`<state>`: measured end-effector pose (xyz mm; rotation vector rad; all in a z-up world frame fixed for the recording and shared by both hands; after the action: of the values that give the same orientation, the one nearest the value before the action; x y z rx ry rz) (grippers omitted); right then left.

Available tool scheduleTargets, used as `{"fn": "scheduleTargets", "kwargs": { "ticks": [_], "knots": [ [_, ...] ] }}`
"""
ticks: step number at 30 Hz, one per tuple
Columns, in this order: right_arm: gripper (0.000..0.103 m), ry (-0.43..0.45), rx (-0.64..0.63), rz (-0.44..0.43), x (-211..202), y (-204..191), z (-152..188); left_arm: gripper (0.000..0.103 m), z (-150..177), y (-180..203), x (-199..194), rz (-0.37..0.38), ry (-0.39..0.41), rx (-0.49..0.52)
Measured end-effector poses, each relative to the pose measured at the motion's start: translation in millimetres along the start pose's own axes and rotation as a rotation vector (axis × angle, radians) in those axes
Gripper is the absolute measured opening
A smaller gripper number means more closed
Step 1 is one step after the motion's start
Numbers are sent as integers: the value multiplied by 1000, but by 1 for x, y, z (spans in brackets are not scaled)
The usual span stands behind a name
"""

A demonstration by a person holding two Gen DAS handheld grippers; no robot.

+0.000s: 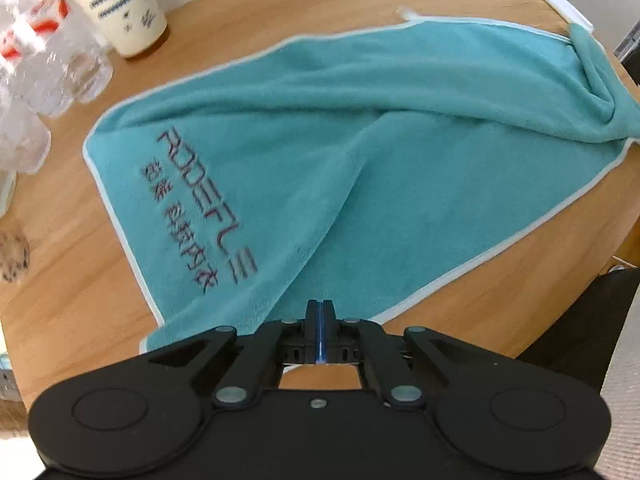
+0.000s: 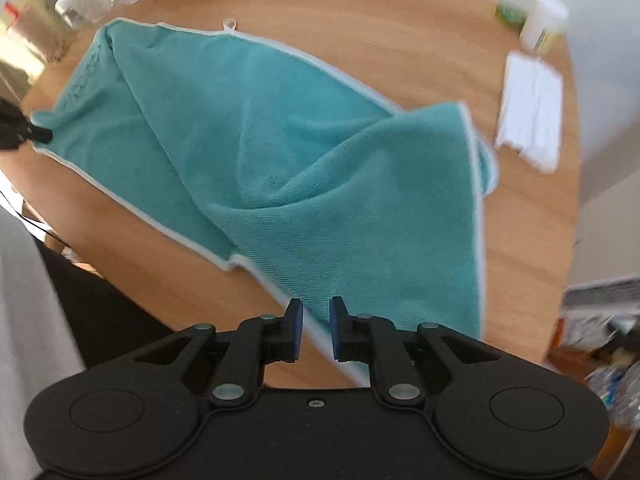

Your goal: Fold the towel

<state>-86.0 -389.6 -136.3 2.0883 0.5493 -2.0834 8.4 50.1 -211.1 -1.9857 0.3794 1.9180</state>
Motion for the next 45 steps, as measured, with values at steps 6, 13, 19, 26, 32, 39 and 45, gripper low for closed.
{"fn": "scheduleTargets", "kwargs": {
  "ticks": [6,13,19,26,32,39,45],
  "knots": [
    [40,108,132,13,-23,33,-8,3,-15,-29,15,-31,58,-132],
    [40,116,193,93,3,28,-49,4,-19,-39,23,-27,10,-148],
    [40,46,190,191,30,22,-56,4,-2,-42,23,-87,-71,-174],
    [40,48,191,202,41,31,-75,3,28,-58,24,-133,-139,-251],
    [40,63,152,196,46,20,-98,3,37,-65,24,-115,-145,-276],
    [40,77,142,166,50,13,-116,3,49,-67,25,-115,-173,-291],
    [43,71,144,191,49,15,-116,4,50,-75,26,-95,-235,-324]
  ]
}}
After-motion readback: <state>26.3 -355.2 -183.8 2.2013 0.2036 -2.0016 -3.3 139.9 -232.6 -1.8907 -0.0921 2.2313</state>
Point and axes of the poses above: each gripper's, at about its wrist camera, not at the fingertips, and x roughly the way its jaws point, y to its right, z to its underside, the point moved 1 cm from there along x, roughly the way its jaws point, and after that the axes turned 9 degrees about -y, right-handed, at the moved point
